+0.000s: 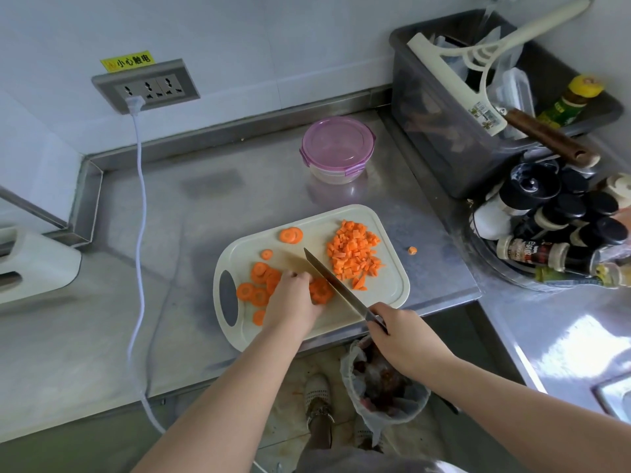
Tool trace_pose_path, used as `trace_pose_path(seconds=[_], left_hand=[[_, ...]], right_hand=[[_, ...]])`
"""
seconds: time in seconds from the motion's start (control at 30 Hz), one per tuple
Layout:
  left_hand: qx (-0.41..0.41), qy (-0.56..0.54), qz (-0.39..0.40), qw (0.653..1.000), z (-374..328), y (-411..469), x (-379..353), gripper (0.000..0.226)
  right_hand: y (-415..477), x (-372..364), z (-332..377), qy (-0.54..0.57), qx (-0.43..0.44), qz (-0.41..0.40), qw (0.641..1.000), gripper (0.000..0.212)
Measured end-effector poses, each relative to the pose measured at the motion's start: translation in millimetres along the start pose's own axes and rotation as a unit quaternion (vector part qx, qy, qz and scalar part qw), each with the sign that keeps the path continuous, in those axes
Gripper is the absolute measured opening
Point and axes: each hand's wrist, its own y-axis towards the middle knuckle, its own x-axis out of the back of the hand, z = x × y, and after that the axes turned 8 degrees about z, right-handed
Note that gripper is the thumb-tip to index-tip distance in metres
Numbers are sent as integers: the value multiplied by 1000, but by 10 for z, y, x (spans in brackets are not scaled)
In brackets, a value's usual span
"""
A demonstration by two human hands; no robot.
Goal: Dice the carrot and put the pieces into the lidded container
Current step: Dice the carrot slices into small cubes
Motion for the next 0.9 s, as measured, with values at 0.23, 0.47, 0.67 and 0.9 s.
trace_pose_path(seconds=[0.23,0.47,0.67,0.9], left_hand=[[6,-24,2,1000,5,7,-21,55],[10,-91,-13,996,-17,-1,-70,46],[12,-108,-16,994,-15,4,-71,43],[11,-78,-30,996,-46,-18,-94,41]], right_hand=[[-19,-7,8,-13,-2,-1,1000,29],[-14,-7,14,-15,-7,1,1000,28],[-5,-10,21,-7,-10,-3,1000,29],[-3,-48,17,-1,-8,-7,1000,26]])
